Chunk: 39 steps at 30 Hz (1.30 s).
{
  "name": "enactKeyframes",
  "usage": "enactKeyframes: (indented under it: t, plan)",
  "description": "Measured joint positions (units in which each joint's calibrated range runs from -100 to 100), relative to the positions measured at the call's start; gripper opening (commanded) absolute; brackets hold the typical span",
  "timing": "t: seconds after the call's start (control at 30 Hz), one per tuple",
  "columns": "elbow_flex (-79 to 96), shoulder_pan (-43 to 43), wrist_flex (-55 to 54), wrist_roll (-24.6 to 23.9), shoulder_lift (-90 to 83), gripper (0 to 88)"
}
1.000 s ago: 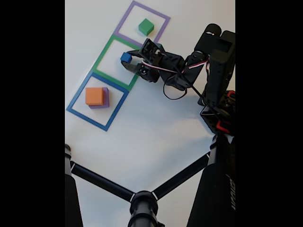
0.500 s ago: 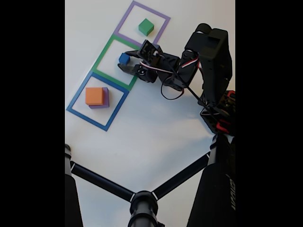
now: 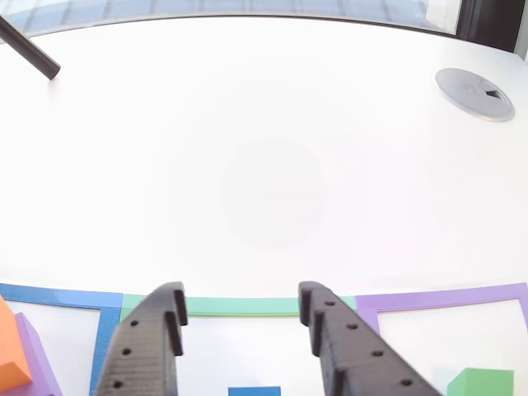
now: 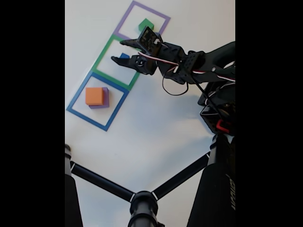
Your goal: Tower of hanoi
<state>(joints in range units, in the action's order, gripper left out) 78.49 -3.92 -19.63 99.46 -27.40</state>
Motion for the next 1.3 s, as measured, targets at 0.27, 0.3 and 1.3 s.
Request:
enactKeyframes:
  t: [0.27,0.3,1.3]
  plan:
    - [-31.1,-1.4,62.1,0.2,-26.6,2.0]
    - [-36.6,-1.3,69.2,0.4,-27.2,1.8]
    - [-58.4,-36.4,101.5,0.5,-28.6,19.3]
